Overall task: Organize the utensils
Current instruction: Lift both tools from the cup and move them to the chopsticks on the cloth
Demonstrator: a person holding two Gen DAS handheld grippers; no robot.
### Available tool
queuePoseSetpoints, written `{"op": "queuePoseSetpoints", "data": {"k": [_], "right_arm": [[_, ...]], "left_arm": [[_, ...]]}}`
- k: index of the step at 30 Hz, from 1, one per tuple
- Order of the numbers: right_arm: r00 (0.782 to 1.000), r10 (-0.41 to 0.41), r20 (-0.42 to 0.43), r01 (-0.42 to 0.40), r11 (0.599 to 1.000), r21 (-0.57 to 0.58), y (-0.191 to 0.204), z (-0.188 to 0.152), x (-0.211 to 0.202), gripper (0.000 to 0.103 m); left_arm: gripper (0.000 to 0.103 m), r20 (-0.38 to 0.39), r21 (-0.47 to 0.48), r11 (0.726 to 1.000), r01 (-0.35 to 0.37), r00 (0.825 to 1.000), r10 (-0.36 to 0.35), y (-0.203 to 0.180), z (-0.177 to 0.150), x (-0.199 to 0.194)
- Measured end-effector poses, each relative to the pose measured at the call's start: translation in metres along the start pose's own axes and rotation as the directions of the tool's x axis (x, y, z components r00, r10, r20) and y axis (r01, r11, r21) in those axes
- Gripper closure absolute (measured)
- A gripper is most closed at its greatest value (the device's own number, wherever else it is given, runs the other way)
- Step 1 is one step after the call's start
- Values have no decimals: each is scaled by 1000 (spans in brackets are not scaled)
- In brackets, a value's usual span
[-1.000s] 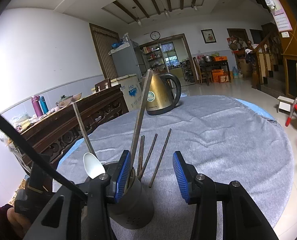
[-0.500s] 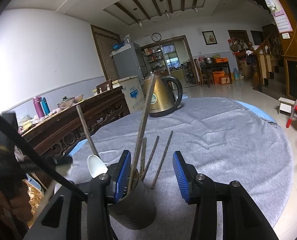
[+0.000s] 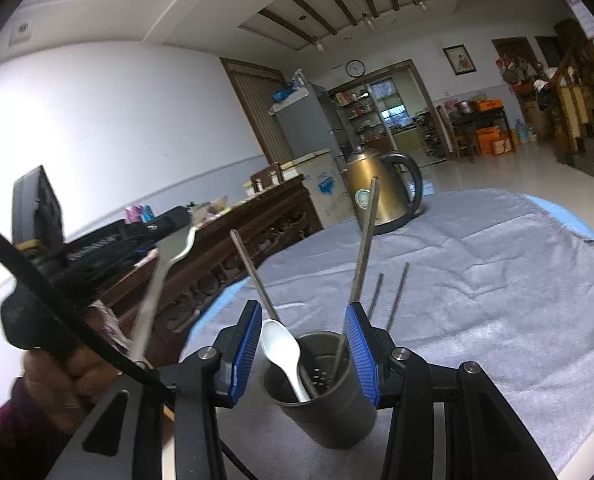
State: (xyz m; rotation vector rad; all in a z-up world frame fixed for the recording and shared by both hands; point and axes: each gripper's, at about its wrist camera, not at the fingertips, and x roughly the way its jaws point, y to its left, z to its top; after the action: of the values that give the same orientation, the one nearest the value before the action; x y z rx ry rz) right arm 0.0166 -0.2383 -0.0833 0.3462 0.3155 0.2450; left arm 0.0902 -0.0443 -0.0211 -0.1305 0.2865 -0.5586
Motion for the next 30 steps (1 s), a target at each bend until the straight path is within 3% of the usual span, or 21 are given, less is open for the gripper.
{"op": "queuePoseSetpoints", "data": {"k": [6,14,22,27,30], "right_arm": [[997,-77,21,77,997,26,-17,2,-7,56],[991,-125,46,122,990,69,-41,6,-18,56],[988,-144,52,137,983,119,-65,4,-26,56],[987,-152,54,143,979,147,-74,2,-28,56],[987,-152,47,143,977,156,-75,-1,-27,56]], "left_arm": [[96,41,22,1000,-6,999,5,-16,3,20],[96,62,87,983,-159,986,154,-41,-10,54],[96,17,92,949,-302,953,302,-48,-31,76],[96,66,130,917,-377,926,371,-53,-43,74],[96,74,139,914,-381,924,375,-54,-46,75]]}}
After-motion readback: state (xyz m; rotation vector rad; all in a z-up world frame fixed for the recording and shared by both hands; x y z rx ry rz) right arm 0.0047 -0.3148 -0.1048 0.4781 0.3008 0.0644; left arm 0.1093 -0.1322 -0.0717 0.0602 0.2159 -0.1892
